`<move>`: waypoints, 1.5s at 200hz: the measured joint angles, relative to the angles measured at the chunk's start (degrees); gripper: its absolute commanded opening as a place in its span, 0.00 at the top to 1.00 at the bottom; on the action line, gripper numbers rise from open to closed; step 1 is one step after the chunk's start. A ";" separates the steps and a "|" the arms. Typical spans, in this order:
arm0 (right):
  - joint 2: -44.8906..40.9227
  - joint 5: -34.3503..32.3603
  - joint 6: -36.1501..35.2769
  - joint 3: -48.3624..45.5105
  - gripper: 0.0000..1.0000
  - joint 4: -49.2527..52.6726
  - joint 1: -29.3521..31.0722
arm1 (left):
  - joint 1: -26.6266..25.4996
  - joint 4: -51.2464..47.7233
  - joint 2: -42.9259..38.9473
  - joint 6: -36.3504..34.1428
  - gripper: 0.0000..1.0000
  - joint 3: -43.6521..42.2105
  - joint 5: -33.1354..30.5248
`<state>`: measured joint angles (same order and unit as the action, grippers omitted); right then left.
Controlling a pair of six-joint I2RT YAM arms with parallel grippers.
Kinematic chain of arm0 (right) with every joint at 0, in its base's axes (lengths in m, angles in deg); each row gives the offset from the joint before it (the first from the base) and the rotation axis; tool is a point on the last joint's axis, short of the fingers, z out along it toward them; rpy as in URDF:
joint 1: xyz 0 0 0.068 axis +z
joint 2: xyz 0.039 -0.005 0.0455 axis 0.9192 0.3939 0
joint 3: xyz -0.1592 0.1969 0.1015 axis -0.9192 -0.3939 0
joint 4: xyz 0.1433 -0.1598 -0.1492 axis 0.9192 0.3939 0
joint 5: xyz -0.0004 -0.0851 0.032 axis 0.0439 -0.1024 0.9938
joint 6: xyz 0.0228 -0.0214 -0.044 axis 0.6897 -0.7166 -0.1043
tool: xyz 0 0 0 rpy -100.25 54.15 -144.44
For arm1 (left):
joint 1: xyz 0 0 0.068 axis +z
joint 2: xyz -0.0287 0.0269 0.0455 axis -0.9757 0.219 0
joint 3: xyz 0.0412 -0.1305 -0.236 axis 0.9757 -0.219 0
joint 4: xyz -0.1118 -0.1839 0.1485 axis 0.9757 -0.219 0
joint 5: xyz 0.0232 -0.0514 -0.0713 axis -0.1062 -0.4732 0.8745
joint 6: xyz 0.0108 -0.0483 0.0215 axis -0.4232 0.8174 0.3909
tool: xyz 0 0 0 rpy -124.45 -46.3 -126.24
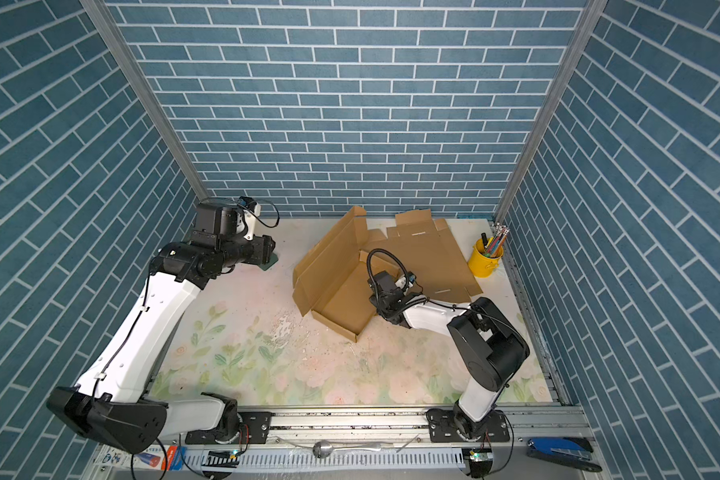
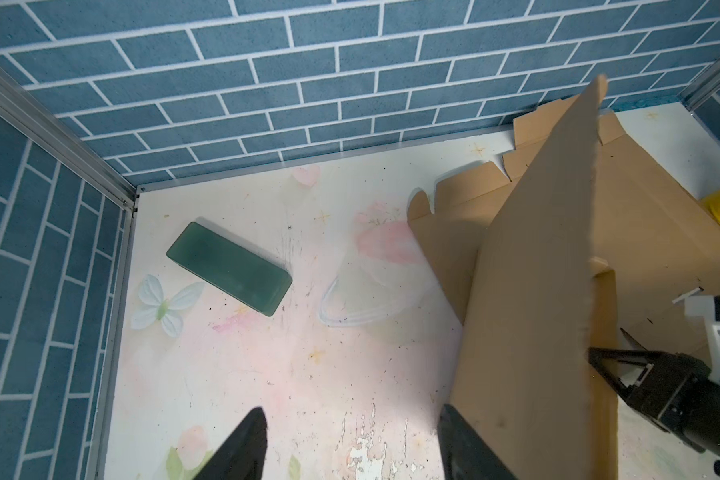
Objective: Fold the paper box
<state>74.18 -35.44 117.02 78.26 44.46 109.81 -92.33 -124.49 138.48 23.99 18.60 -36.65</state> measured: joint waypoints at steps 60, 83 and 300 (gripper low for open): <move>-2.43 2.29 -2.43 -0.44 0.48 0.55 0.44 | 2.36 4.59 -1.22 1.86 0.33 -6.69 0.57; -8.07 5.25 -8.39 -2.84 0.48 0.46 -1.03 | 4.00 6.34 -2.14 2.75 0.33 -10.27 0.68; 23.10 24.06 -79.52 44.85 0.43 32.41 -17.09 | 6.47 15.06 -9.40 10.82 0.34 -32.59 2.05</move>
<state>97.29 -11.38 37.51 123.11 76.88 92.72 -85.86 -109.43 129.08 34.81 -13.99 -34.60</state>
